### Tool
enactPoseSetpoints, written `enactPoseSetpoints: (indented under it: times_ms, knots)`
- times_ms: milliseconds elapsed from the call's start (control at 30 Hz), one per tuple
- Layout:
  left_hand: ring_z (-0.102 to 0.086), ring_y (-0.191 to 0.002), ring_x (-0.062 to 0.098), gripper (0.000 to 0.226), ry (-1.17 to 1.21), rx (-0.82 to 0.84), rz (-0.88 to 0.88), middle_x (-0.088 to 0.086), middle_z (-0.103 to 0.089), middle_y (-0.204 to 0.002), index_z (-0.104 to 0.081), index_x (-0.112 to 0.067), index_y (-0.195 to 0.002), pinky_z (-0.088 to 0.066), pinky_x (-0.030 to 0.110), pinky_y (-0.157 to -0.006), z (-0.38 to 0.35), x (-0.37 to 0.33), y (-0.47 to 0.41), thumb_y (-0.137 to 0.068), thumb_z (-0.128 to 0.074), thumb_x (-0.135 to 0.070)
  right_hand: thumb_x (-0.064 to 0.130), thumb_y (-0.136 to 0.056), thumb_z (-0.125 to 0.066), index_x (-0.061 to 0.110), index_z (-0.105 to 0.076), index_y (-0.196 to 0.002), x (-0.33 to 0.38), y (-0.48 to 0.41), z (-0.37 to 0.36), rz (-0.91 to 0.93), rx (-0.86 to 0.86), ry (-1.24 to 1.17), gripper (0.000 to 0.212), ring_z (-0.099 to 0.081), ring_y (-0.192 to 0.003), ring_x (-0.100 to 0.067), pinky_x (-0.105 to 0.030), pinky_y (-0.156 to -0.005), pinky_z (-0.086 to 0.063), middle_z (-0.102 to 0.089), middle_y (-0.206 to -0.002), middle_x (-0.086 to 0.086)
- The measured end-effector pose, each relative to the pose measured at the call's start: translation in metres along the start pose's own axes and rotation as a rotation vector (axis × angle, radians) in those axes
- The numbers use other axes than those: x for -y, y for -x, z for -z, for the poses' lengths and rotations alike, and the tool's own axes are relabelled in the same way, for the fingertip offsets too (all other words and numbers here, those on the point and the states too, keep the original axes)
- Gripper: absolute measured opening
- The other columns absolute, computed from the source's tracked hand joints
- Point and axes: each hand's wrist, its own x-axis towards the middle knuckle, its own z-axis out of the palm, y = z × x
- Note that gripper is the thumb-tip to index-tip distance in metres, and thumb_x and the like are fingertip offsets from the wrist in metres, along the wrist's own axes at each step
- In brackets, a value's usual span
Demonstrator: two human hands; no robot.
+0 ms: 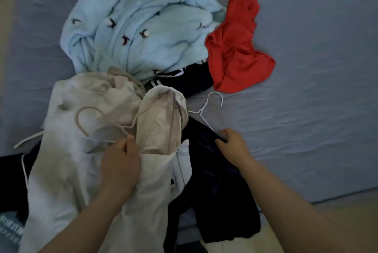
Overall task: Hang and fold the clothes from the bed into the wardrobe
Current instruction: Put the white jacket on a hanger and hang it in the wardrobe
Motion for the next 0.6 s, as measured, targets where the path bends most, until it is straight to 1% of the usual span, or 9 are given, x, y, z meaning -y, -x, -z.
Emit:
enactPoseSetpoints:
  times_ms: [100,133,300,433,467,500,533,567,600]
  knots:
    - [-0.038,-0.048,0.015,0.050,0.010,-0.026,-0.006,0.003,-0.041,-0.047,-0.032,-0.012,-0.050,-0.028,0.030,-0.048,-0.005,0.010,0.000,-0.099,-0.042,-0.017,0.021,-0.090,-0.064,0.000,-0.045,-0.134,0.001,-0.015,-0.012,-0.011,0.019,0.030,0.052,-0.047,-0.125,-0.031,-0.028,-0.100,-0.033,-0.050,-0.135,-0.020]
    - [-0.039,-0.048,0.016,0.050,0.007,-0.032,-0.005,0.003,-0.042,-0.047,-0.032,-0.013,-0.050,-0.029,0.030,-0.049,-0.006,0.013,0.000,-0.099,-0.042,-0.019,0.022,-0.090,-0.064,-0.001,-0.043,-0.135,0.002,-0.020,-0.016,-0.012,0.023,0.042,0.055,-0.045,-0.127,-0.032,-0.030,-0.102,-0.032,-0.048,-0.137,-0.020]
    - [-0.040,-0.049,0.016,0.050,0.021,-0.043,0.004,0.004,-0.042,-0.048,-0.033,-0.013,-0.051,-0.030,0.031,-0.050,-0.010,0.022,-0.004,-0.099,-0.042,-0.019,0.025,-0.089,-0.064,0.002,-0.054,-0.125,0.004,-0.028,-0.029,0.008,0.088,0.092,0.044,-0.053,-0.117,-0.032,-0.037,-0.099,-0.043,-0.058,-0.126,-0.018]
    - [-0.037,-0.049,0.017,0.050,0.042,-0.034,0.001,0.003,-0.040,-0.048,-0.031,-0.014,-0.051,-0.030,0.032,-0.050,-0.003,0.016,-0.002,-0.099,-0.041,-0.021,0.024,-0.093,-0.060,0.008,-0.063,-0.120,0.005,-0.018,-0.023,-0.003,0.092,-0.002,0.032,-0.061,-0.108,-0.030,-0.033,-0.092,-0.047,-0.066,-0.115,-0.014]
    - [-0.037,-0.049,0.017,0.051,0.049,-0.031,0.009,0.003,-0.039,-0.048,-0.032,-0.013,-0.051,-0.029,0.032,-0.050,0.001,0.014,-0.002,-0.100,-0.042,-0.020,0.024,-0.093,-0.060,0.008,-0.065,-0.115,0.007,-0.015,-0.019,-0.002,0.081,-0.041,0.027,-0.062,-0.103,-0.029,-0.033,-0.089,-0.048,-0.068,-0.108,-0.014]
    - [-0.037,-0.049,0.017,0.050,0.055,-0.030,0.014,0.003,-0.039,-0.048,-0.032,-0.012,-0.051,-0.029,0.032,-0.050,0.007,0.010,0.000,-0.099,-0.042,-0.020,0.024,-0.093,-0.060,0.009,-0.067,-0.103,0.010,-0.009,-0.016,-0.008,0.076,-0.088,0.019,-0.062,-0.095,-0.027,-0.032,-0.082,-0.047,-0.068,-0.096,-0.013]
    - [-0.037,-0.049,0.017,0.049,0.053,-0.026,0.013,0.003,-0.039,-0.048,-0.032,-0.012,-0.052,-0.029,0.030,-0.049,0.013,0.006,0.001,-0.099,-0.042,-0.020,0.026,-0.093,-0.061,0.012,-0.064,-0.087,0.012,-0.004,-0.013,-0.009,0.065,-0.136,0.015,-0.060,-0.084,-0.024,-0.030,-0.074,-0.045,-0.064,-0.082,-0.009]
    - [-0.036,-0.049,0.016,0.048,0.052,-0.024,0.007,0.003,-0.039,-0.048,-0.033,-0.010,-0.053,-0.029,0.027,-0.049,0.021,0.000,0.003,-0.099,-0.042,-0.020,0.027,-0.092,-0.062,0.015,-0.057,-0.074,0.017,0.004,-0.007,-0.014,0.047,-0.177,0.022,-0.056,-0.074,-0.021,-0.029,-0.066,-0.042,-0.058,-0.070,-0.005]
    - [-0.036,-0.048,0.015,0.047,0.054,-0.024,-0.004,0.004,-0.039,-0.048,-0.035,-0.008,-0.054,-0.028,0.022,-0.048,0.030,-0.005,0.005,-0.099,-0.041,-0.019,0.029,-0.091,-0.063,0.015,-0.051,-0.068,0.023,0.011,-0.002,-0.011,0.024,-0.209,0.030,-0.052,-0.067,-0.019,-0.029,-0.061,-0.038,-0.052,-0.063,-0.002]
